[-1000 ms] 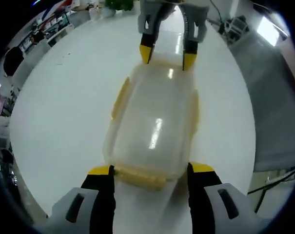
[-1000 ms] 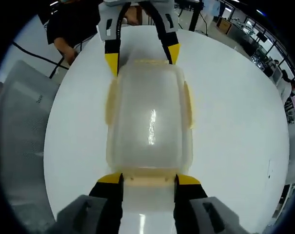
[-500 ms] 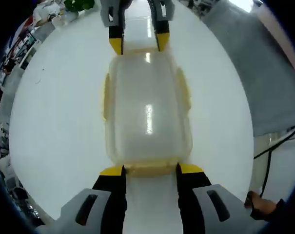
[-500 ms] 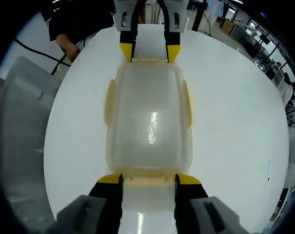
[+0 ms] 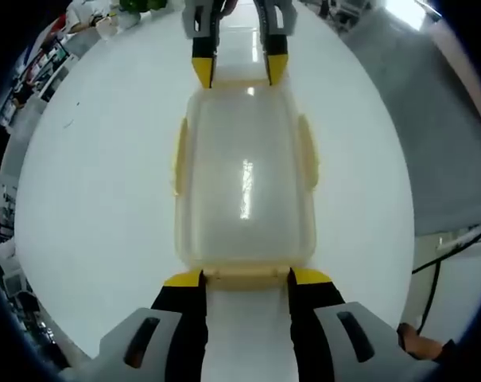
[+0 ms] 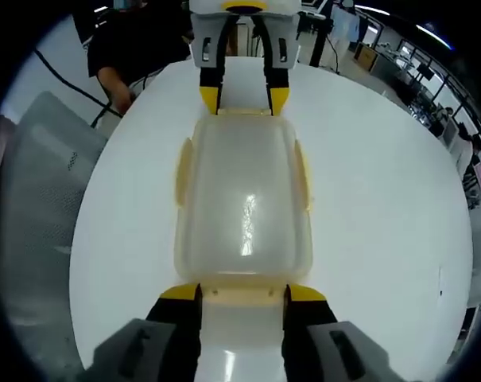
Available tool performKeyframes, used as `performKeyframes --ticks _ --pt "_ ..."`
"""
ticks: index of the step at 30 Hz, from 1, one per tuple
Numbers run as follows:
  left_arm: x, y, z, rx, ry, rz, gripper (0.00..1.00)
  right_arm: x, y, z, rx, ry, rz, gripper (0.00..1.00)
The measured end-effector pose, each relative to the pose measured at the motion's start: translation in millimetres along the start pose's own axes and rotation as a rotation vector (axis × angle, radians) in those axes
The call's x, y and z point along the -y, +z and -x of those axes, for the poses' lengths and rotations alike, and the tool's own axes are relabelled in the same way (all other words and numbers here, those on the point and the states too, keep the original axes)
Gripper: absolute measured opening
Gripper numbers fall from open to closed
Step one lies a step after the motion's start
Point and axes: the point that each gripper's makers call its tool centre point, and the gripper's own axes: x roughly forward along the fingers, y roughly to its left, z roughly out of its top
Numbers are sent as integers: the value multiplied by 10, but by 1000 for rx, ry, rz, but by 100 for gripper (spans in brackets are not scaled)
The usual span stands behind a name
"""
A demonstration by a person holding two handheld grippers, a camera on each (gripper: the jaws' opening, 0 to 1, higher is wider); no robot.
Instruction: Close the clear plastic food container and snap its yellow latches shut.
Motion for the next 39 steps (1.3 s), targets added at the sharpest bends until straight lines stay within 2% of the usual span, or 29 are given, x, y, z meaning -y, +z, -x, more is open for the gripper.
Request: performKeyframes --ticks 4,8,11,16,21,33,39 --pt "9 1 3 -7 -3 -11 37 -9 19 -14 -45 0 6 37" --pt "35 -7 22 -4 -3 4 37 0 24 10 -43 -7 30 37" --pt "25 -34 73 -12 14 -9 37 -18 79 41 -11 13 1 37" --pt "28 -45 198 -8 26 -16 37 -33 164 148 16 9 2 37" --pt "85 8 308 0 42 -36 37 -86 171 258 34 5 6 37" --pt "234 98 467 6 15 -15 37 -254 202 438 55 11 10 37" --pt "308 176 572 -11 1 -12 37 -325 205 565 58 11 14 37"
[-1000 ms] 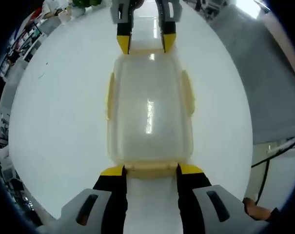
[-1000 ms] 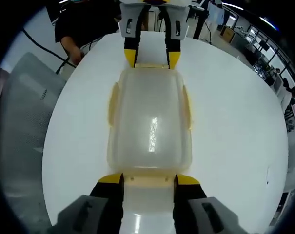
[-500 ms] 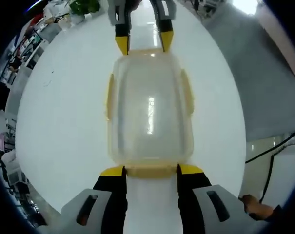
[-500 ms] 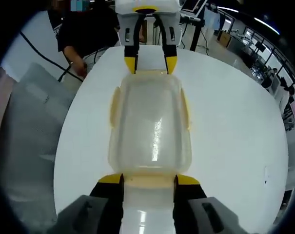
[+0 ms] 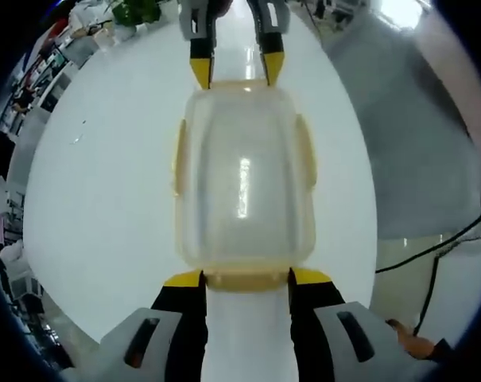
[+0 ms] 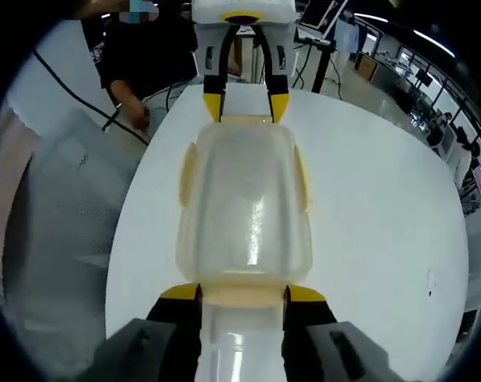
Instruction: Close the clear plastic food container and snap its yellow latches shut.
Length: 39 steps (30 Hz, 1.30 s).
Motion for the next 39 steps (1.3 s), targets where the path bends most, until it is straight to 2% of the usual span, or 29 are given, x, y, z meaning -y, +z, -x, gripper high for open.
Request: performKeyframes --ticks 11,15,31,39 --pt "65 242 119 11 2 -16 37 -105 -138 216 16 -11 -23 37" --pt "35 343 149 19 35 -28 37 -94 -196 291 14 -33 -26 37" --pt "82 692 160 27 59 -42 37 -154 -464 528 10 -44 -27 37" --pt "86 910 131 56 39 -42 37 -198 -660 641 5 -43 -33 37"
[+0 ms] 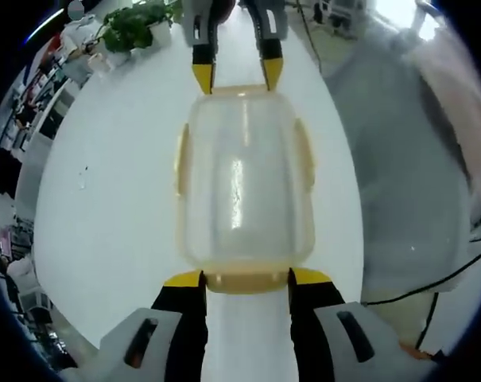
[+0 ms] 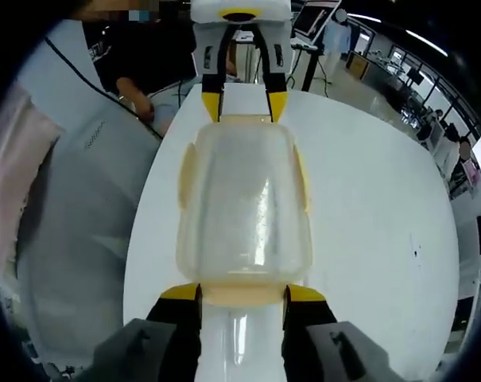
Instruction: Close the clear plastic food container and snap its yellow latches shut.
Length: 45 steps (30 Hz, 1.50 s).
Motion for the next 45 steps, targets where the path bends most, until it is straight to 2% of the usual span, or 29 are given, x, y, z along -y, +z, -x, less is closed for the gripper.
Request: performKeyframes --ticks 7,21,37,45 --pt "-81 259 -19 11 10 -33 37 28 -212 147 0 -14 -27 37" --pt "-195 752 -232 33 5 -79 37 55 -691 342 -30 -39 -67 37" --pt "-250 1017 -369 51 26 -73 37 141 -970 446 -59 -40 -51 37" --pt "-249 1120 -456 63 16 -46 37 167 -1108 455 -70 -30 -41 37"
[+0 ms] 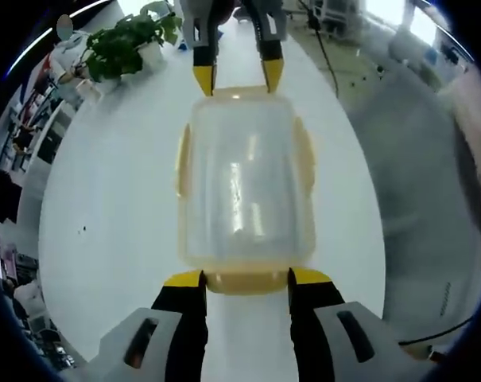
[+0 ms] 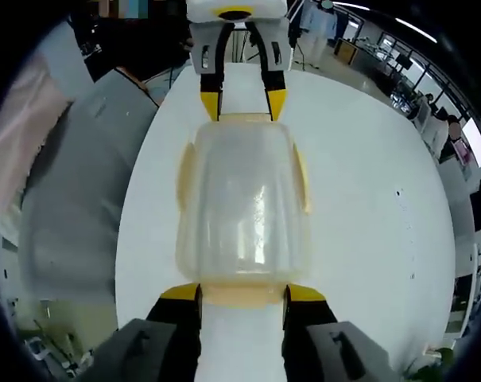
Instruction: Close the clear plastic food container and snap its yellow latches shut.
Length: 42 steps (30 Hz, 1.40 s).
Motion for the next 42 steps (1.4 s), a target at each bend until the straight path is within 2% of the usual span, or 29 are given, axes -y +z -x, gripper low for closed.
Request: performKeyframes --ticks 8,19,27,42 --pt "-53 105 -57 11 6 20 37 87 -130 2 -12 19 11 37" --pt "-63 94 -171 -1 -10 36 37 120 -197 -99 -29 51 21 37" --pt "-100 132 -223 13 -21 49 37 162 -299 -172 -41 69 11 37" --pt "-118 98 -273 11 -35 59 37 176 -303 -240 -45 94 2 38"
